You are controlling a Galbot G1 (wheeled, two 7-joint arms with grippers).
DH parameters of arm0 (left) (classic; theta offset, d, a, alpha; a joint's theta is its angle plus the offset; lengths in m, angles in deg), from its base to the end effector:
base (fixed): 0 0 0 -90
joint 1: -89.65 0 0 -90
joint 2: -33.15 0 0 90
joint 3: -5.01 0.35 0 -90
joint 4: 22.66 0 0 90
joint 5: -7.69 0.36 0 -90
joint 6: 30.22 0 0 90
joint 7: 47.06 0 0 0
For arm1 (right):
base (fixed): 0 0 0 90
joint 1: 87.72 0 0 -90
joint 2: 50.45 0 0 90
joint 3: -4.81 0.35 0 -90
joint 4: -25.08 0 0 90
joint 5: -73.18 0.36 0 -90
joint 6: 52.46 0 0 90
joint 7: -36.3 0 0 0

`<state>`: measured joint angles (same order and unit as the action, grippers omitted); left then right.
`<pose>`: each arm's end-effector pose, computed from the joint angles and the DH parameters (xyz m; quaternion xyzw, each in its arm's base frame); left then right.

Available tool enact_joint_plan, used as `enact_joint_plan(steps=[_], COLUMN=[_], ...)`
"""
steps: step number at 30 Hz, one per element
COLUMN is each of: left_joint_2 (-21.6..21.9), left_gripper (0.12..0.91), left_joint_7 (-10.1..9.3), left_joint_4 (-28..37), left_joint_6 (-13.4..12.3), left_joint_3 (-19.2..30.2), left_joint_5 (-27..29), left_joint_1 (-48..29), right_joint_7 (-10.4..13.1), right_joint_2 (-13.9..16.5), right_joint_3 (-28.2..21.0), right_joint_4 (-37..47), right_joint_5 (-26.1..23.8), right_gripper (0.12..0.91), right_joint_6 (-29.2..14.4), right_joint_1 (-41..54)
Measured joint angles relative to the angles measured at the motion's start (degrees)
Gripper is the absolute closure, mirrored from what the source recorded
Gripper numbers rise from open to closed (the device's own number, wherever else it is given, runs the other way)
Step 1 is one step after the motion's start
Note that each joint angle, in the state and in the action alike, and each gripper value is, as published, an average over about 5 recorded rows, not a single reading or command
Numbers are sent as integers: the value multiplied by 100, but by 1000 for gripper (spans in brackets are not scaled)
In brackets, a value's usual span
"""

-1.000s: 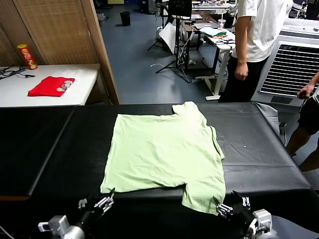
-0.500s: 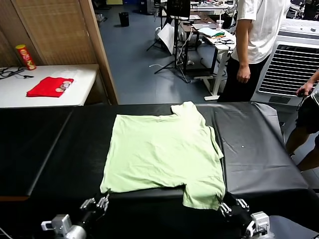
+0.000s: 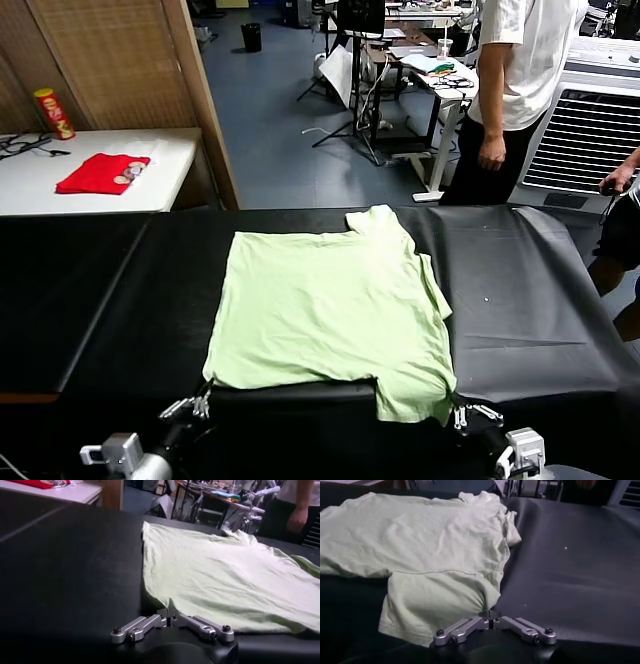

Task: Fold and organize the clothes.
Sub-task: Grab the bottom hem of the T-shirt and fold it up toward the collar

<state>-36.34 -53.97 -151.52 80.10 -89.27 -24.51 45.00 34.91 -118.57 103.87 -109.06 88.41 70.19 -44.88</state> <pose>0.1190 0.0631 -0.2754 -0.0372 -0.9628 0.0918 0.2516 0.1170 -0.0748 -0.2394 0.0714 -0.9481 0.0726 0.3012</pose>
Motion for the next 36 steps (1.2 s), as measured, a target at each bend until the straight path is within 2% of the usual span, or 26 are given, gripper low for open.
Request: enact_joint_plan(steps=[8,13,16,21,28,36], left_joint_2=[33,23,18,12,-85,-316], left_gripper=[904,904,904,904,904,904], left_joint_7=[6,7,7,-7,2,0], left_joint_4=[-21,10,24,5,-103,147], left_joint_6=[-8,-10,-17,-79,-379,-550], left_joint_3=[7,40,47,16,-85,14], left_joint_5=[5,7,12,16,-70,139], left_joint_1=[29,-7,-11,-12,-210,-935], right_joint_7=[-15,-26,-23,28,100,134], right_joint_2=[27,20,28,86,245,224], right_joint_3=[29,23,42,96,-51,-435], right_joint_4=[-23,0,-7,93,651,1771], right_joint_5=[-1,0,70,456,839,828], right_gripper=[853,900,904,904,904,904], right_joint_6=[55,17,-120,-487,-883,-1245], right_joint_1=[-2,19,35,260,1058,2520])
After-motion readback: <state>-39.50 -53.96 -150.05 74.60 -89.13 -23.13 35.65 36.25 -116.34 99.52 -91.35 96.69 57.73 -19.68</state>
